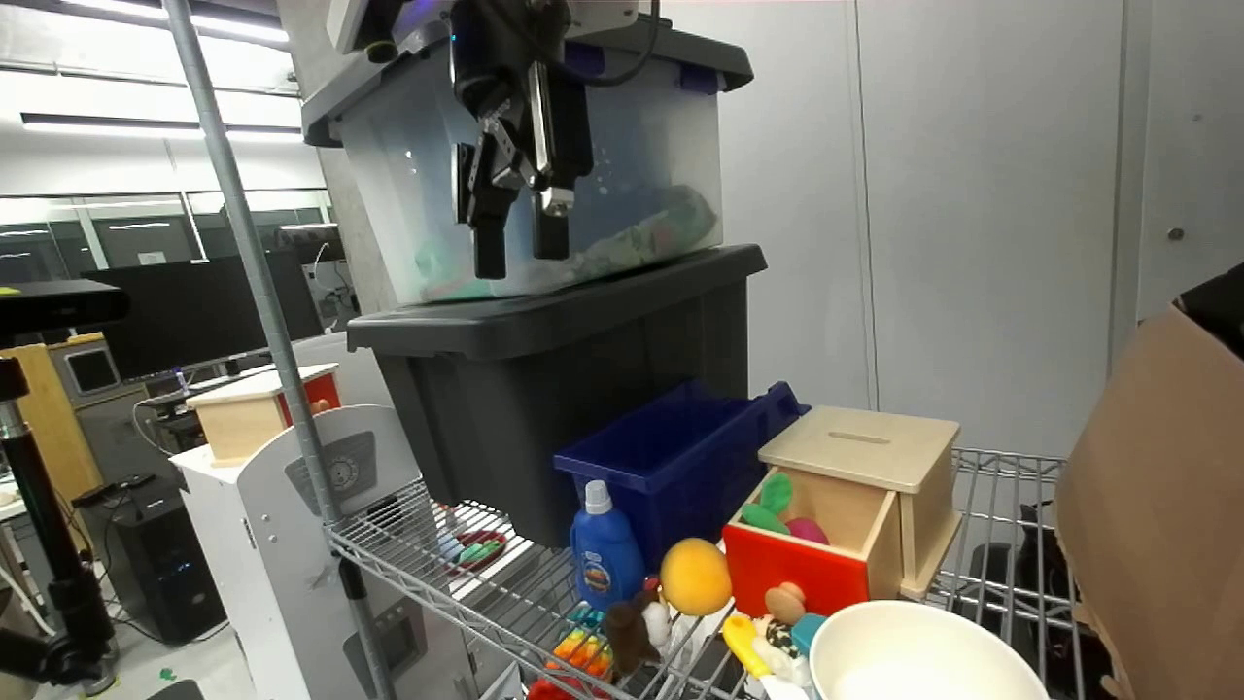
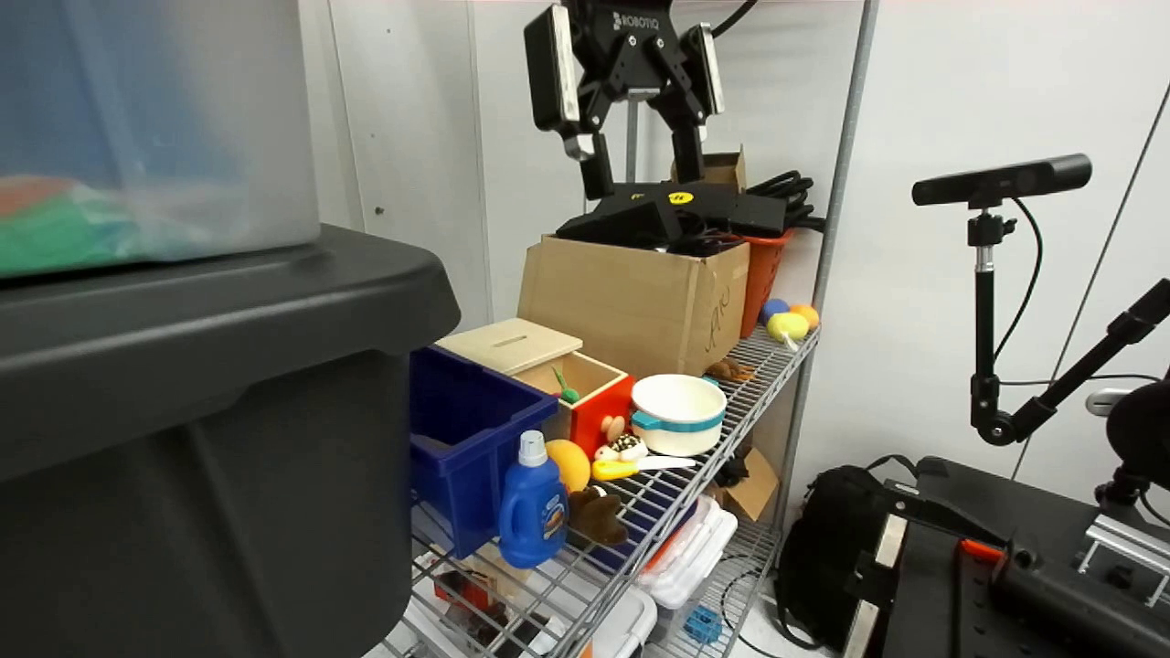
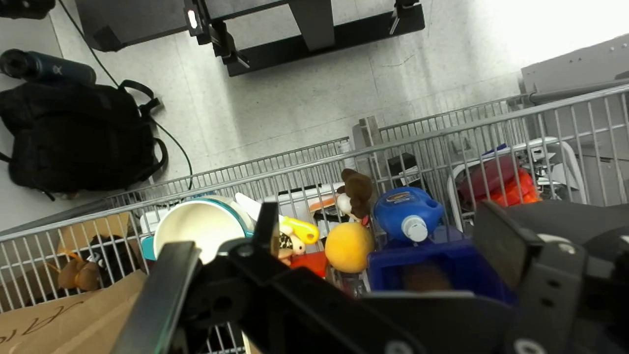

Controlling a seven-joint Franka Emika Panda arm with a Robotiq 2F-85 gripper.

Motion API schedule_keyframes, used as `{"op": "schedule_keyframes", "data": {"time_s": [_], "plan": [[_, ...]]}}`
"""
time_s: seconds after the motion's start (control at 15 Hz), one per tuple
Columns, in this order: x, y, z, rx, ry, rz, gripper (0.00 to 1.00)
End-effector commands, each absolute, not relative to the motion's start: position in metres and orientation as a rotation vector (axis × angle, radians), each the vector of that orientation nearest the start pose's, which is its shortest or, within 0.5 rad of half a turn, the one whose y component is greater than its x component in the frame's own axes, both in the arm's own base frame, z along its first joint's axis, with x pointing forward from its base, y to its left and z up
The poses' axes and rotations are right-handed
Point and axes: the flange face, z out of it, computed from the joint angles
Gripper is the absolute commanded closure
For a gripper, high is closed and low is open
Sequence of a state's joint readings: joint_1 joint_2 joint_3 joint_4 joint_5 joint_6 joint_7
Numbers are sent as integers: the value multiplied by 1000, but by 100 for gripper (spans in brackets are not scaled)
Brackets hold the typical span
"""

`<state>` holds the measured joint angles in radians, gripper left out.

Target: Remove the brown plush toy from the white pot and place it on the right side of the rack

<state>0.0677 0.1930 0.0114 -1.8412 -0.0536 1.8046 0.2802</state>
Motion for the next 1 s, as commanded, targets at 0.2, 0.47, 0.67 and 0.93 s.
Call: {"op": "schedule_keyframes", "data": {"time_s": [0.2, 0.47, 0.67, 0.93], "plan": [[574, 51, 415, -3219, 320, 349, 0], [574, 51, 416, -3220, 327, 348, 0], [572, 55, 419, -3224, 339, 342, 0], [569, 60, 423, -3225, 361, 336, 0]]}}
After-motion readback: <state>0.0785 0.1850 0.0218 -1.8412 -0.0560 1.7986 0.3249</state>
